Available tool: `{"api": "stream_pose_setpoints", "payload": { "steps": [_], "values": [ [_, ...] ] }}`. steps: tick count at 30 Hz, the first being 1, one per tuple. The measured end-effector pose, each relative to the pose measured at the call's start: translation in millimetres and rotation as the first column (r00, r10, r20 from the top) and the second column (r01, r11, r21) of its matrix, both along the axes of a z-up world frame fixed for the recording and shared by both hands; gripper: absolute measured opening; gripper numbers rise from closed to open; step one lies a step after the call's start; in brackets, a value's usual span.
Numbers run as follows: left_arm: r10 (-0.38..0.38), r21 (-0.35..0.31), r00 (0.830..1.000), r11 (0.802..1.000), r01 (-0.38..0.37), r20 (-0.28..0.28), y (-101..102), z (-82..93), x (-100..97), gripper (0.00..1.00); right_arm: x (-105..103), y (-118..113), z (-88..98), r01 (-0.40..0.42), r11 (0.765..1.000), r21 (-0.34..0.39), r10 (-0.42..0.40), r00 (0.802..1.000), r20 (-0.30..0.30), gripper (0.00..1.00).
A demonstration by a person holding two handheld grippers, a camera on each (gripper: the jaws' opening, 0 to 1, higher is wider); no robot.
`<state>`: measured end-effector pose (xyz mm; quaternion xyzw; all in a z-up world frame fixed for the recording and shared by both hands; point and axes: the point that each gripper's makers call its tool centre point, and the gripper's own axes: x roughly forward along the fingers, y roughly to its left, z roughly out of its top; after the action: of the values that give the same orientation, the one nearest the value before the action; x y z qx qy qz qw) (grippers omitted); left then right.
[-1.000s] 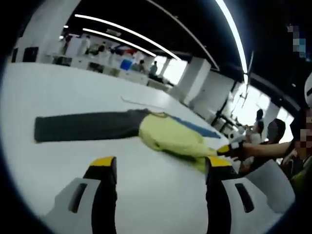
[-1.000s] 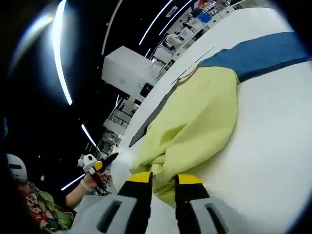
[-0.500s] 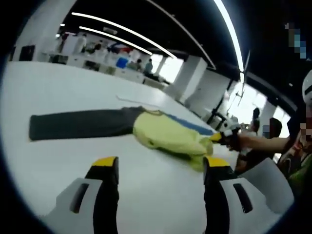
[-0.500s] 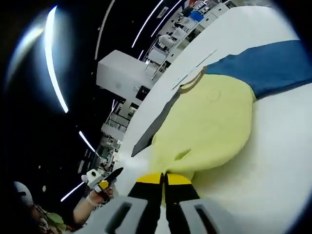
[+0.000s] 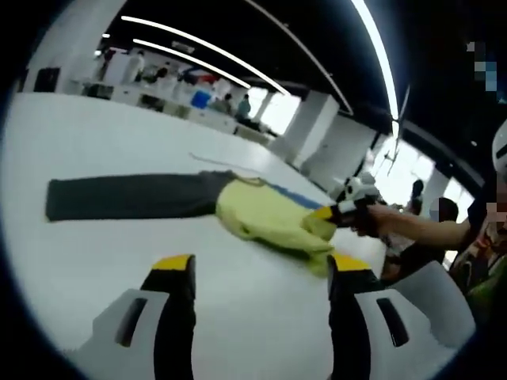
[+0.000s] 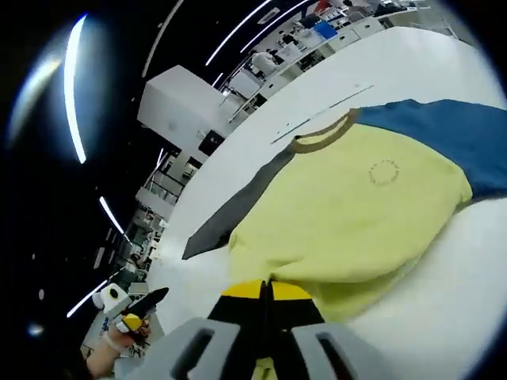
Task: Fold the garment on the visible template until the final outline fits inside the template.
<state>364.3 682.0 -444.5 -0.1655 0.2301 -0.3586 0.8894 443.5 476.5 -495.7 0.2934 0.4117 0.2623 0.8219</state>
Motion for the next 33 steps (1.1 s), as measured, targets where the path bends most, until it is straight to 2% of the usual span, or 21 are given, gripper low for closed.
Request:
{"api": "stream_pose_setpoints", "payload": {
  "steps": [6, 12, 15, 19, 22, 25, 28, 31, 32, 33],
  "values": [
    [-0.001, 0.000, 1.000, 1.000, 0.001, -0.009, -1, -1.9, -0.7, 0.63, 15, 3, -18.1, 0.009, 0.999, -0.047, -0.010, 1.000, -0.017, 0.00],
    [0.006, -0.007, 1.000, 1.000, -0.006, -0.018, 0, -2.2, -0.4, 0.63, 15, 2, -28.4, -0.006, 0.998, -0.067, 0.004, 0.999, -0.041, 0.00],
    [0.009, -0.007, 1.000, 1.000, -0.009, -0.018, 1, -2.6, 0.0, 0.63, 15, 1, -27.0, -0.012, 0.998, -0.065, 0.009, 0.999, -0.038, 0.00],
    [0.008, -0.009, 1.000, 1.000, -0.008, -0.018, 0, -2.6, -0.6, 0.64, 15, -1, -13.8, -0.021, 0.999, -0.039, 0.021, 1.000, -0.017, 0.01],
    [0.009, -0.011, 1.000, 1.000, -0.009, -0.019, 0, -2.8, -0.7, 0.64, 13, -3, -0.7, -0.027, 1.000, -0.011, 0.027, 1.000, 0.000, 0.10],
    [0.008, -0.012, 1.000, 1.000, -0.009, -0.020, 0, -2.8, -0.7, 0.64, 13, -5, 14.9, -0.023, 0.999, 0.034, 0.023, 1.000, 0.022, 0.14],
    [0.006, -0.013, 1.000, 1.000, -0.006, -0.020, -1, -2.8, -0.9, 0.64, 11, -9, 33.3, -0.010, 0.993, 0.114, 0.007, 1.000, 0.027, 0.21],
    [0.006, -0.012, 1.000, 1.000, -0.006, -0.020, -1, -2.9, -1.1, 0.64, 7, -16, 39.5, -0.010, 0.993, 0.115, 0.005, 0.999, 0.036, 0.25],
    [0.007, -0.013, 1.000, 1.000, -0.007, -0.021, -1, -3.0, -1.2, 0.64, 8, -23, 40.8, -0.026, 0.997, 0.069, 0.020, 0.996, 0.090, 0.27],
    [0.007, -0.013, 1.000, 1.000, -0.008, -0.021, -1, -2.9, -1.1, 0.64, 7, -29, 40.8, -0.026, 0.999, 0.039, 0.022, 0.994, 0.111, 0.29]
  ]
}}
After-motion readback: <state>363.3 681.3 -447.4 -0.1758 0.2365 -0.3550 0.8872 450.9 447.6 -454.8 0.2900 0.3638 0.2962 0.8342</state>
